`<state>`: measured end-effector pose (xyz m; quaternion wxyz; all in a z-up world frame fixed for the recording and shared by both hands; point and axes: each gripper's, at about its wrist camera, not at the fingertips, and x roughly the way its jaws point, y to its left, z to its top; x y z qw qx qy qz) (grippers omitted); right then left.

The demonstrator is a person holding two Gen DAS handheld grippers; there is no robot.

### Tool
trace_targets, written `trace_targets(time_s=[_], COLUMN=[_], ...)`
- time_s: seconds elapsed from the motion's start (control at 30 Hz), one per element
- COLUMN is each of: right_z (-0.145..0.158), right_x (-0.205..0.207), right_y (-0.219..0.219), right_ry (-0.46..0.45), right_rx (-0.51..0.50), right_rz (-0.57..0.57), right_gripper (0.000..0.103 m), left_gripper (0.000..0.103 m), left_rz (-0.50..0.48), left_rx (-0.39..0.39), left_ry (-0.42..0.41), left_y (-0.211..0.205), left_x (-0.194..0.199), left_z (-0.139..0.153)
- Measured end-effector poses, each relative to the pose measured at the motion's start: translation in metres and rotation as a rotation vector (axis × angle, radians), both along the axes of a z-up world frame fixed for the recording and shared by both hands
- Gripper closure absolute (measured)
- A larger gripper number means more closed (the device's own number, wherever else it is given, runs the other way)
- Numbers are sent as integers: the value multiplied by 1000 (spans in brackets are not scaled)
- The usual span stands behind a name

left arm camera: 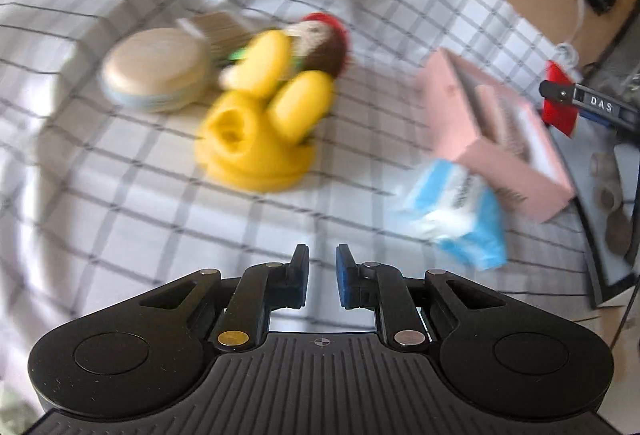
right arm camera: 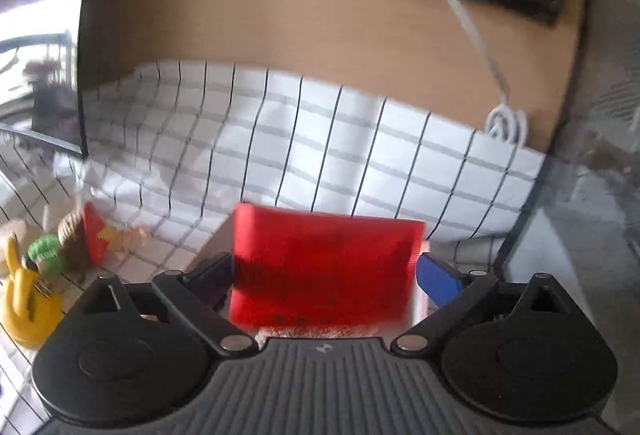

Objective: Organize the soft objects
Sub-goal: 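Place the red pouch into the pink box and open the right gripper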

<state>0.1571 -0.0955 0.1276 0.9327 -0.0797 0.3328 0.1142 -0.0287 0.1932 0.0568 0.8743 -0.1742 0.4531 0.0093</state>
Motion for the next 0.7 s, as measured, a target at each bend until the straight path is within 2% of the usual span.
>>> trace_targets(time_s=[0.07, 0.2, 0.3, 0.4, 0.47, 0.6, 0.7], right_z=[-4, -4, -3, -10, -23, -43, -54], right_x=[-2, -32, -61, -82, -91, -97, -97], right_y=[5, 15, 24, 36, 50, 69, 76], right_ry=[37, 37, 36, 97, 129, 172, 192], right_rx=[10, 58, 89, 127, 88, 30, 18], right_rz=[30, 128, 231, 351, 402, 404, 380], right_gripper=[6, 6, 5, 5, 5, 5, 5], left_gripper=[87, 87, 87, 87, 87, 87, 87], left_rz=[28, 72, 66, 22, -23, -119, -177], left_rx=[26, 54, 68, 79, 90, 101, 116], left_ry=[5, -9, -38, -82, -106, -159, -198], left_y=[9, 19, 20, 16, 12, -5, -15], left_x=[-5, -5, 4, 16, 28, 62, 108], left_z=[2, 8, 17, 28, 35, 57, 71])
